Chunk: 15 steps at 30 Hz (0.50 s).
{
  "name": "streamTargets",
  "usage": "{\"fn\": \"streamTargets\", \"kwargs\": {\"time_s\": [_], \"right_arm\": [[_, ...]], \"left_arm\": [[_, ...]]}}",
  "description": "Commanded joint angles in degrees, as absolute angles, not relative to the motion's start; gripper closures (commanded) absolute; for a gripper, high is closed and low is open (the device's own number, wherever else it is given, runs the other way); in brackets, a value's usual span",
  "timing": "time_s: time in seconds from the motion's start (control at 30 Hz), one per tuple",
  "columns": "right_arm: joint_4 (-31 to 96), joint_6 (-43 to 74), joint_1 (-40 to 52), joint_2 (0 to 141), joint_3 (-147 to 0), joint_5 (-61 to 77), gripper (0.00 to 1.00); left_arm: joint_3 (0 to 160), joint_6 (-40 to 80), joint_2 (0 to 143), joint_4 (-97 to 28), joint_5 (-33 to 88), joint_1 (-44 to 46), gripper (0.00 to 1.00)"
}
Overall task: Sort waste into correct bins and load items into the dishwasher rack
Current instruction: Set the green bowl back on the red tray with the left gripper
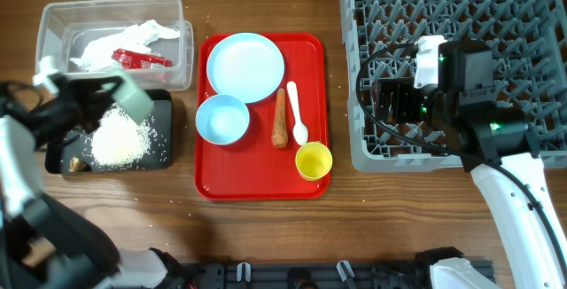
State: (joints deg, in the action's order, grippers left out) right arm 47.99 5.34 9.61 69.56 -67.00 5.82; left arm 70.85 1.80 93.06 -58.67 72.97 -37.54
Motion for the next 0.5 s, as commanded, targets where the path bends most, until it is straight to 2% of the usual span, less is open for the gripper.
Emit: {"fn": "streamTargets", "kwargs": {"time_s": [0.0,0.13,0.17,0.27,0.33,0.47], "right_arm": [[47.88,6.0,9.56,69.97,-67.37,6.5,0.0],[47.33,6.02,9.56,69.97,-67.37,6.52,0.0],[47.18,6.0,9.56,70.0,-67.37,6.52,0.0],[47.22,6.02,9.56,70.19,-67.37,6.52,0.0],[47.2,6.02,9.56,70.96,-67.37,6.52,0.0],[47.29,6.04,9.56,72.77,-67.37,6.52,0.0]], "left_arm": [[71.33,0.4,82.32,-61.73,46.83,-23.27,0.96],[71.05,0.89,79.13,-63.09,23.9,4.49,0.96],[70.22,2.76,79.81,-62.63,18.61,12.78,0.96],[66.48,12.95,83.96,-59.88,2.07,30.17,0.96],[64.34,17.45,87.99,-58.17,-3.44,37.5,0.96],[63.64,21.93,96.68,-57.82,-10.83,43.05,0.96]]}}
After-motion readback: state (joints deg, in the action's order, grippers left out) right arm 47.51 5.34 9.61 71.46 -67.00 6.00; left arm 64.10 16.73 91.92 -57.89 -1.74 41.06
